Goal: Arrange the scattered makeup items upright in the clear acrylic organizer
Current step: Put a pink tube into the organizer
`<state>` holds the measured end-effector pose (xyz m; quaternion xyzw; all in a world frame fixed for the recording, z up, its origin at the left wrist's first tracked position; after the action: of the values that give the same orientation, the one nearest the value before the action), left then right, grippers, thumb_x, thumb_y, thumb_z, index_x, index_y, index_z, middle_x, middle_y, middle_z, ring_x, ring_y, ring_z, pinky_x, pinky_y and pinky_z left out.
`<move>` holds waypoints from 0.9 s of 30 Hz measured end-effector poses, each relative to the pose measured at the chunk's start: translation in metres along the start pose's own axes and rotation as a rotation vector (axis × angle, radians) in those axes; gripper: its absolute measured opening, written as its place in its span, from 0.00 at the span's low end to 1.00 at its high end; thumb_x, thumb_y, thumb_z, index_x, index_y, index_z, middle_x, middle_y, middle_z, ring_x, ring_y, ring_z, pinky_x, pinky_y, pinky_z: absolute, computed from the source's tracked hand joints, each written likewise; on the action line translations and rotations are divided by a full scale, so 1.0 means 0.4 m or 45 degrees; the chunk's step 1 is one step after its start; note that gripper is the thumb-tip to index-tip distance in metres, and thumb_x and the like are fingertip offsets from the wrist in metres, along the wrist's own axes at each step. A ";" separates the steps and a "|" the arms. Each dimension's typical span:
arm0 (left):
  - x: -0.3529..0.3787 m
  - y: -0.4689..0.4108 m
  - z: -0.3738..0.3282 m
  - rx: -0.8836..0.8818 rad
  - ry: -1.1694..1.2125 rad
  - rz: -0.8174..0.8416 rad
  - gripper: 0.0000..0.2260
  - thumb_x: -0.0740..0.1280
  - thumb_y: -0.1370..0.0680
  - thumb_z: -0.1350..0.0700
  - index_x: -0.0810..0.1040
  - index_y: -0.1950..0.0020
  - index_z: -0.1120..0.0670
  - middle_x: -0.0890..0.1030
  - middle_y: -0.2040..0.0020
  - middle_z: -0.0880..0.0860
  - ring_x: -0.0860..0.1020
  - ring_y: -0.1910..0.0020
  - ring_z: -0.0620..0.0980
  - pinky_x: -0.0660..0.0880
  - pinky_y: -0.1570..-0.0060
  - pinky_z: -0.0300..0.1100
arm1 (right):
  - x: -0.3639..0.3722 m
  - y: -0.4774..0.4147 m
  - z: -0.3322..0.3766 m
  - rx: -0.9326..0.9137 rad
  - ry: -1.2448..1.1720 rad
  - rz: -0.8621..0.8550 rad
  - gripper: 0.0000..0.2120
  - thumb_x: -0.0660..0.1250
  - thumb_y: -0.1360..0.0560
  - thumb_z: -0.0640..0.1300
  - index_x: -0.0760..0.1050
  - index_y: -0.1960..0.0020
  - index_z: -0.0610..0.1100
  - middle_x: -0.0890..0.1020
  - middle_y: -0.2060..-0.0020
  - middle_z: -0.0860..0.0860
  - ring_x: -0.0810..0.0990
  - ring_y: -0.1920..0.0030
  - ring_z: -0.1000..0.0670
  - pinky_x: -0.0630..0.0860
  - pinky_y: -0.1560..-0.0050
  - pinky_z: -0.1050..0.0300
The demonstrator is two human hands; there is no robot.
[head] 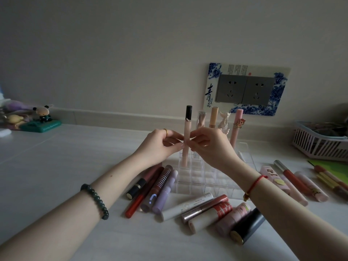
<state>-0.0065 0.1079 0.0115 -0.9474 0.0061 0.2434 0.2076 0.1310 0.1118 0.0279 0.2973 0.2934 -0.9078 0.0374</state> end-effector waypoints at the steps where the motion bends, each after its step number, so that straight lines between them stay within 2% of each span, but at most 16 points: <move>1: 0.000 0.000 0.000 -0.002 0.000 0.003 0.07 0.70 0.29 0.57 0.78 0.58 0.44 0.82 0.63 0.43 0.78 0.65 0.35 0.71 0.61 0.27 | 0.000 0.000 0.000 0.000 0.002 0.005 0.09 0.69 0.31 0.40 0.79 0.51 0.41 0.84 0.58 0.45 0.82 0.60 0.51 0.80 0.52 0.54; 8: -0.007 0.002 -0.007 -0.007 -0.013 0.014 0.06 0.70 0.29 0.56 0.78 0.58 0.44 0.81 0.62 0.43 0.78 0.63 0.35 0.72 0.59 0.26 | -0.007 -0.001 0.003 -0.006 0.037 -0.001 0.10 0.70 0.31 0.41 0.78 0.51 0.41 0.84 0.59 0.45 0.82 0.59 0.51 0.80 0.51 0.54; 10: -0.012 0.002 -0.009 -0.015 -0.027 0.013 0.06 0.70 0.29 0.56 0.77 0.58 0.45 0.81 0.62 0.44 0.79 0.62 0.39 0.74 0.57 0.32 | -0.019 -0.002 0.006 0.005 0.056 -0.015 0.10 0.70 0.31 0.41 0.78 0.50 0.41 0.83 0.58 0.46 0.82 0.59 0.51 0.79 0.51 0.54; 13: -0.034 -0.002 -0.016 -0.035 -0.042 0.006 0.05 0.69 0.28 0.56 0.78 0.56 0.46 0.81 0.61 0.45 0.79 0.64 0.39 0.74 0.61 0.34 | -0.053 -0.004 0.024 0.024 0.066 -0.083 0.09 0.68 0.30 0.42 0.75 0.51 0.42 0.82 0.59 0.47 0.82 0.60 0.52 0.79 0.53 0.56; 15: -0.058 -0.006 -0.023 -0.048 -0.021 -0.022 0.05 0.69 0.28 0.56 0.78 0.55 0.47 0.82 0.58 0.47 0.81 0.60 0.45 0.77 0.57 0.42 | -0.081 -0.003 0.051 -0.013 0.033 -0.158 0.06 0.68 0.30 0.41 0.74 0.53 0.43 0.82 0.61 0.48 0.81 0.63 0.54 0.80 0.57 0.59; 16: -0.071 -0.007 -0.028 -0.039 -0.021 -0.039 0.05 0.69 0.28 0.56 0.78 0.55 0.47 0.82 0.58 0.47 0.81 0.58 0.46 0.77 0.55 0.41 | -0.094 0.000 0.070 -0.056 0.016 -0.196 0.06 0.68 0.30 0.41 0.74 0.54 0.43 0.82 0.62 0.48 0.81 0.64 0.55 0.80 0.58 0.60; 18: -0.097 -0.002 -0.036 -0.005 -0.040 -0.059 0.05 0.69 0.28 0.56 0.79 0.54 0.47 0.82 0.59 0.47 0.79 0.60 0.42 0.74 0.56 0.32 | -0.107 0.012 0.116 -0.176 0.019 -0.218 0.05 0.68 0.30 0.40 0.75 0.54 0.44 0.81 0.64 0.50 0.81 0.64 0.55 0.80 0.59 0.63; 20: -0.122 0.011 -0.032 0.001 -0.085 -0.046 0.05 0.69 0.28 0.57 0.79 0.54 0.48 0.82 0.59 0.48 0.79 0.60 0.41 0.72 0.57 0.26 | -0.094 0.032 0.162 -0.308 0.086 -0.135 0.05 0.67 0.30 0.40 0.76 0.54 0.44 0.79 0.65 0.54 0.80 0.64 0.58 0.78 0.58 0.67; 22: -0.143 0.030 -0.015 -0.017 -0.129 -0.027 0.06 0.69 0.28 0.57 0.79 0.54 0.47 0.83 0.58 0.49 0.80 0.60 0.40 0.72 0.56 0.25 | -0.057 0.060 0.198 -0.417 0.170 0.037 0.06 0.66 0.29 0.40 0.76 0.52 0.43 0.78 0.65 0.56 0.79 0.63 0.60 0.77 0.58 0.70; 24: -0.160 0.051 0.009 -0.045 -0.141 -0.024 0.06 0.68 0.28 0.58 0.80 0.54 0.47 0.83 0.56 0.50 0.81 0.57 0.42 0.73 0.50 0.31 | -0.003 0.096 0.222 -0.509 0.242 0.241 0.07 0.64 0.28 0.42 0.76 0.51 0.44 0.79 0.62 0.56 0.79 0.62 0.59 0.76 0.55 0.70; 27: -0.168 0.086 0.044 -0.080 -0.157 0.007 0.07 0.68 0.27 0.58 0.79 0.55 0.45 0.84 0.54 0.52 0.81 0.53 0.48 0.74 0.45 0.40 | 0.088 0.150 0.236 -0.661 0.359 0.530 0.10 0.65 0.28 0.43 0.76 0.46 0.46 0.80 0.53 0.53 0.79 0.55 0.58 0.76 0.50 0.66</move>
<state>-0.0775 0.0775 0.0152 -0.9367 -0.0116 0.3019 0.1772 0.0678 0.0137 0.0388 0.4536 0.4497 -0.7260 0.2547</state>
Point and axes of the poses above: each hand's wrist, its own y-axis away from the middle knuckle, its own x-axis out of the palm, z = x × y, the point moved 6 cm from there along -y, towards the middle knuckle
